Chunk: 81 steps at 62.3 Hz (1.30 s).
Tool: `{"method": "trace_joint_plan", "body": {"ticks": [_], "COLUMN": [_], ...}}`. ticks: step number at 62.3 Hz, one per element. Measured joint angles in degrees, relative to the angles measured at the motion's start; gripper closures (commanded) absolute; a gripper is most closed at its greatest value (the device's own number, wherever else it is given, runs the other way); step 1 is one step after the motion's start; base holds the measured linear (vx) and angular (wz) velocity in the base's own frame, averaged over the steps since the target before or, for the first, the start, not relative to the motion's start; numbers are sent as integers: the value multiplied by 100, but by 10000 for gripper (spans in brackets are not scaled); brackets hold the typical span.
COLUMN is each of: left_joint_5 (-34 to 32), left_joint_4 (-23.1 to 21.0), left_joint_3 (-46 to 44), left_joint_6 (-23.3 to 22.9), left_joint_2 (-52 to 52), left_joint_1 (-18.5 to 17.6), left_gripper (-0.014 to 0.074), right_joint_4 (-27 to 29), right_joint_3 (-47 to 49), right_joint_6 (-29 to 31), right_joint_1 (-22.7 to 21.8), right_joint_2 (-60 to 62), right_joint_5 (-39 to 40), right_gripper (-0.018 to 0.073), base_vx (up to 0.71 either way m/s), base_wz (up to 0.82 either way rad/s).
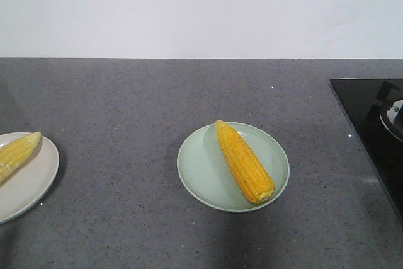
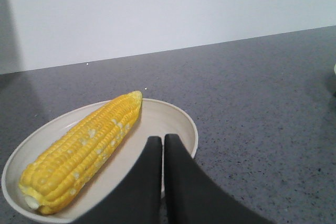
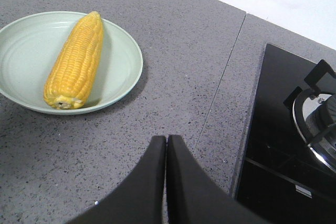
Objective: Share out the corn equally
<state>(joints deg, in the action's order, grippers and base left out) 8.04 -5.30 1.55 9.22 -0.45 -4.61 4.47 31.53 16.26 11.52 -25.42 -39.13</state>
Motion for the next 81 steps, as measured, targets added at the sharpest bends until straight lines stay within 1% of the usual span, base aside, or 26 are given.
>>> {"method": "trace_joint_plan", "body": {"ticks": [14,19,32,81], "left_joint_5": [0,0,0,0], "left_joint_4": [5,5,5,5], "left_joint_3": [0,0,0,0], "left_joint_6": [-12,-72,-237,-248], "left_joint_2": [-12,-12,-12,-12], "left_joint_1": [384,436,454,454], "left_gripper": [603,603,603,603], "right_joint_4": [0,0,0,0], "right_joint_3": [0,0,0,0], "right_joint_6": [0,0,0,0], "right_joint_1": [0,0,0,0], "right_joint_2": [0,0,0,0], "right_joint_5": [0,0,0,0], "right_gripper": [563,563,563,563], "base_vx": [0,0,0,0], "base_wz": [0,0,0,0]}}
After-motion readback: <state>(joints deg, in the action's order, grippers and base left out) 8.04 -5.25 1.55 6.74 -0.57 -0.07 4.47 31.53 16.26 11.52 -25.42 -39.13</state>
